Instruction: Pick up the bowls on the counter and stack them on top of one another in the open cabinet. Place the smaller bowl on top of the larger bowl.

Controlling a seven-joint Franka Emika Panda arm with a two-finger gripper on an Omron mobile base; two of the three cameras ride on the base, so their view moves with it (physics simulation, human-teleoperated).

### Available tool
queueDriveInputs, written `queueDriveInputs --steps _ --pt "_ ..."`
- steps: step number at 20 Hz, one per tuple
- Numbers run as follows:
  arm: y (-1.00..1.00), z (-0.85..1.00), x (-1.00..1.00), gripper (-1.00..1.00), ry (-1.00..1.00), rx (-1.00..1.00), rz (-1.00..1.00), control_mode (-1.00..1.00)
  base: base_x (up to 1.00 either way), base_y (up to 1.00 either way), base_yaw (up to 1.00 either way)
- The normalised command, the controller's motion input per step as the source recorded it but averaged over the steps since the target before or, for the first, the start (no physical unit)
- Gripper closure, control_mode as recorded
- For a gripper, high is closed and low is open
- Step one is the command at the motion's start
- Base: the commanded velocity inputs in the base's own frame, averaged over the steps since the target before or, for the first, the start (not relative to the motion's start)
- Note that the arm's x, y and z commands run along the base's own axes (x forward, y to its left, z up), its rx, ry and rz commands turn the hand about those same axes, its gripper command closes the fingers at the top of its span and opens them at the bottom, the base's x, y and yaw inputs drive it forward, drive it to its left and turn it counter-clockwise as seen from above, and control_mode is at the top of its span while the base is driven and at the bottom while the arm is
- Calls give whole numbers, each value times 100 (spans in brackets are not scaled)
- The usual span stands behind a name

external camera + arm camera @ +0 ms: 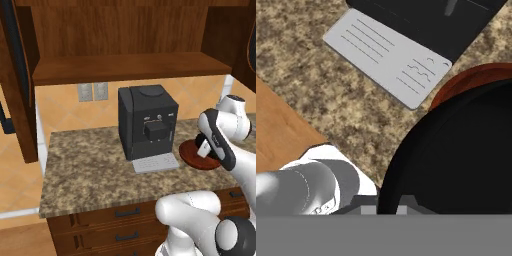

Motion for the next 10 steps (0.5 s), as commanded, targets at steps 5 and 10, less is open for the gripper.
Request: queueDriveInputs --steps 5,10 --pt "0 -47 32 100 0 0 0 -100 0 0 0" --pt "-12 -19 28 100 0 0 0 -100 0 0 0"
